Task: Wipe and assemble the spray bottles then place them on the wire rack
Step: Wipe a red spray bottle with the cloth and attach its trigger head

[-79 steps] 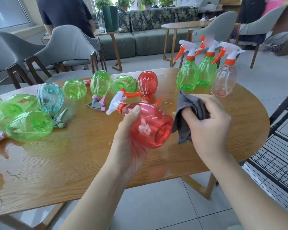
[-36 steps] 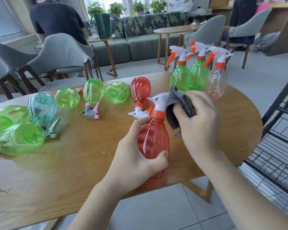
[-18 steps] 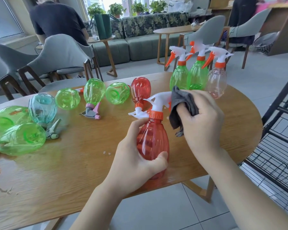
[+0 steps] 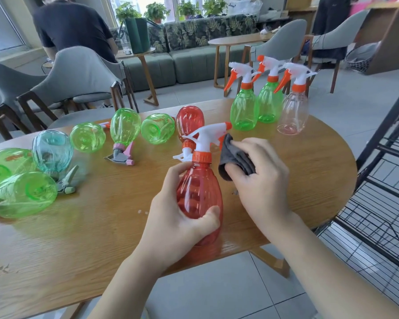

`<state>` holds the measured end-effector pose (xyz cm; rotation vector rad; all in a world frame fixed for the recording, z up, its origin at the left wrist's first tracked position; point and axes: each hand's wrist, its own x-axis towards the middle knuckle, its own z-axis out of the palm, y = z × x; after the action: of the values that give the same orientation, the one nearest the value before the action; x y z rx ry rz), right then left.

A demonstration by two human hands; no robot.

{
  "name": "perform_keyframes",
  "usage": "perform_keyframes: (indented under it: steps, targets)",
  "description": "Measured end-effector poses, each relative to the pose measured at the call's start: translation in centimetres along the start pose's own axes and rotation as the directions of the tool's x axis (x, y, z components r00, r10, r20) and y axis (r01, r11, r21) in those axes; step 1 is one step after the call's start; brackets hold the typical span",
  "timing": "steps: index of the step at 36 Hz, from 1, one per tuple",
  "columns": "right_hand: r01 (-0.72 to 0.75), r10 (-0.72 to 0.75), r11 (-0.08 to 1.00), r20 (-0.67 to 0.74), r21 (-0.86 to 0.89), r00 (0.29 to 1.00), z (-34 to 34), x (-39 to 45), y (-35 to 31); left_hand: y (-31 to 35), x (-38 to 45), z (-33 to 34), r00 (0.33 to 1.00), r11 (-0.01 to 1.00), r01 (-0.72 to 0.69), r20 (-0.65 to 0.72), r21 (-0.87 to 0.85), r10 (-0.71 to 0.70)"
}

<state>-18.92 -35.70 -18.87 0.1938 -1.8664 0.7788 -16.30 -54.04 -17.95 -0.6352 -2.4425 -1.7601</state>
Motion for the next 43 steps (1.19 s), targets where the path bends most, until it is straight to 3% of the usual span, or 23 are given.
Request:
perform_keyframes:
  steps: [4,9,12,14,16,19,22,25,30,37,43]
  targets:
    - [0.069,-0.069,0.998,-0.013,-0.010,0.998,0.2,0.1,-0.7,0.1,0.0,0.5,1.000,1.000,-0.016,0.010,0.020,0.015]
    - [0.082,-0.074,0.995,0.131,-0.058,0.989,0.9,-1.5,1.2,-0.5,0.4,-0.1,0.998,0.999,0.018,-0.054,-0.029,-0.019]
    - [-0.033,0.044,0.998,0.192,-0.059,0.981,0.8,-1.8,1.9,-0.9,0.6,-0.9,0.997,0.999,0.028,-0.066,-0.031,-0.030]
    - [-0.176,0.174,0.984,0.146,-0.001,0.974,0.3,-1.1,1.6,-1.0,0.6,-1.3,0.998,0.999,0.040,-0.050,-0.029,-0.042]
    - [-0.349,0.341,0.930,0.085,0.112,0.936,-0.1,0.1,0.9,-0.9,0.5,-1.5,0.998,0.998,0.052,-0.021,-0.027,-0.053]
    - [-0.562,0.567,0.733,0.113,0.382,0.816,-0.3,1.7,0.0,-0.8,0.5,-1.6,0.998,0.999,0.049,0.035,-0.003,-0.049]
    - [-0.634,0.649,0.581,0.180,0.509,0.739,0.4,2.3,-0.5,-0.5,0.6,-1.4,0.997,0.999,0.028,0.068,0.032,-0.030]
    - [-0.660,0.663,0.524,0.229,0.538,0.713,1.0,2.2,-0.9,-0.3,0.6,-1.2,0.997,0.999,0.033,0.072,0.034,-0.036]
    - [-0.622,0.554,0.662,0.285,0.419,0.782,0.7,1.6,-1.7,-0.4,0.7,-1.2,0.998,0.998,0.030,0.059,0.049,-0.033]
    - [-0.543,0.452,0.815,0.364,0.203,0.815,-0.4,1.2,-1.2,-0.4,0.7,-1.5,0.997,0.999,0.027,0.077,0.044,-0.030]
    - [-0.489,0.405,0.853,0.363,0.180,0.839,-0.6,1.4,-1.6,-0.4,0.8,-1.3,0.997,0.998,0.002,0.080,0.058,-0.006]
